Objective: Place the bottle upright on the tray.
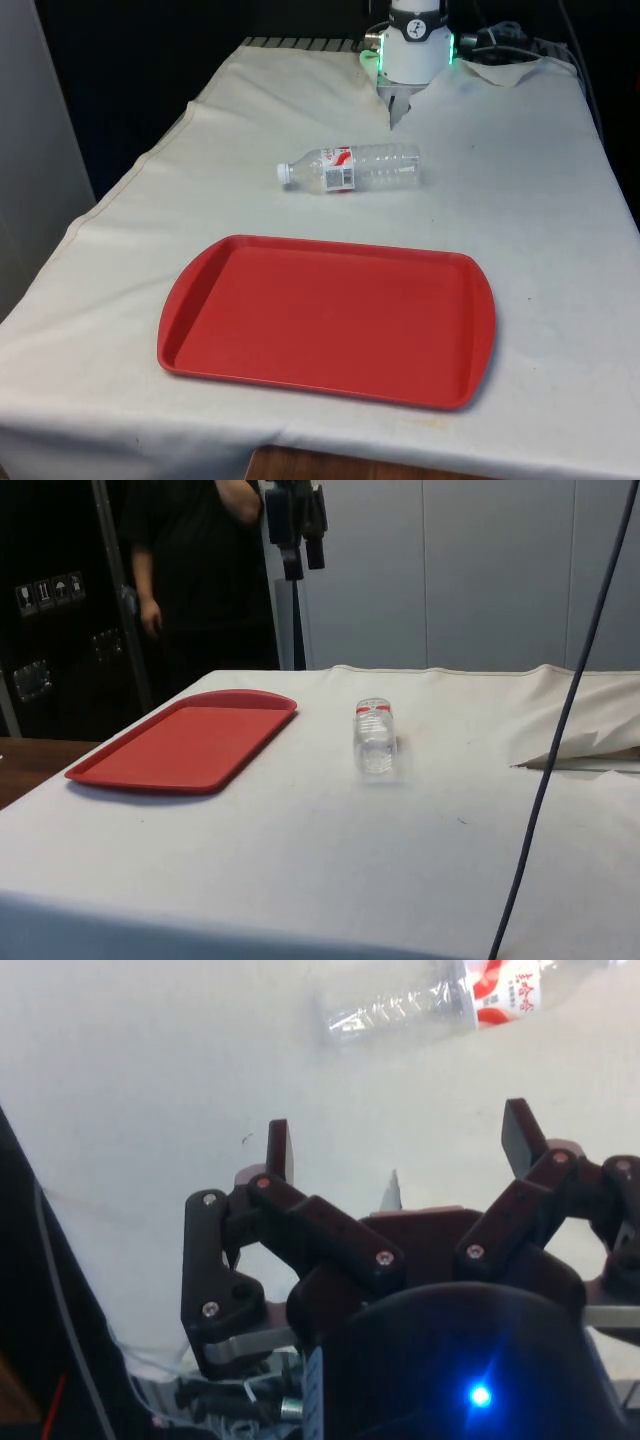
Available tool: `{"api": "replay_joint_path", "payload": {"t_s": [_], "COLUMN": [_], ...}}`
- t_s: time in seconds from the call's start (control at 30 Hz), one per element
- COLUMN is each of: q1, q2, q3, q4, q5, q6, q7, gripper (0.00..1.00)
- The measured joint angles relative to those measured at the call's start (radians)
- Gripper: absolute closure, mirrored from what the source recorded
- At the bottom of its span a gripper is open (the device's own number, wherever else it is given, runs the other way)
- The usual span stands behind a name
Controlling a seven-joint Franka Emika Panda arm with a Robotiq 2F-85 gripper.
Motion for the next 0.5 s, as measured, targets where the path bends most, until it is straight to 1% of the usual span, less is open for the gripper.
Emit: {"api": "replay_joint_path", "payload": {"t_s": [0.03, 0.13, 0.17, 0.4, 0.5], "q1": [0.0, 0.0, 0.0, 0.0, 0.0], "q2": [-0.009, -0.022, -0.022, -0.057, -0.064], "q3": [0.0, 0.0, 0.0, -0.001, -0.001], "q4": [-0.018, -0.046, -0.046, -0.115, -0.129], "q5": [0.0, 0.0, 0.0, 0.0, 0.0], "q6": [0.02, 0.05, 0.05, 0.116, 0.128], "q7": [0.0, 0.001, 0.001, 0.005, 0.007], "gripper": [0.0, 0.0, 0.0, 0.0, 0.0]}}
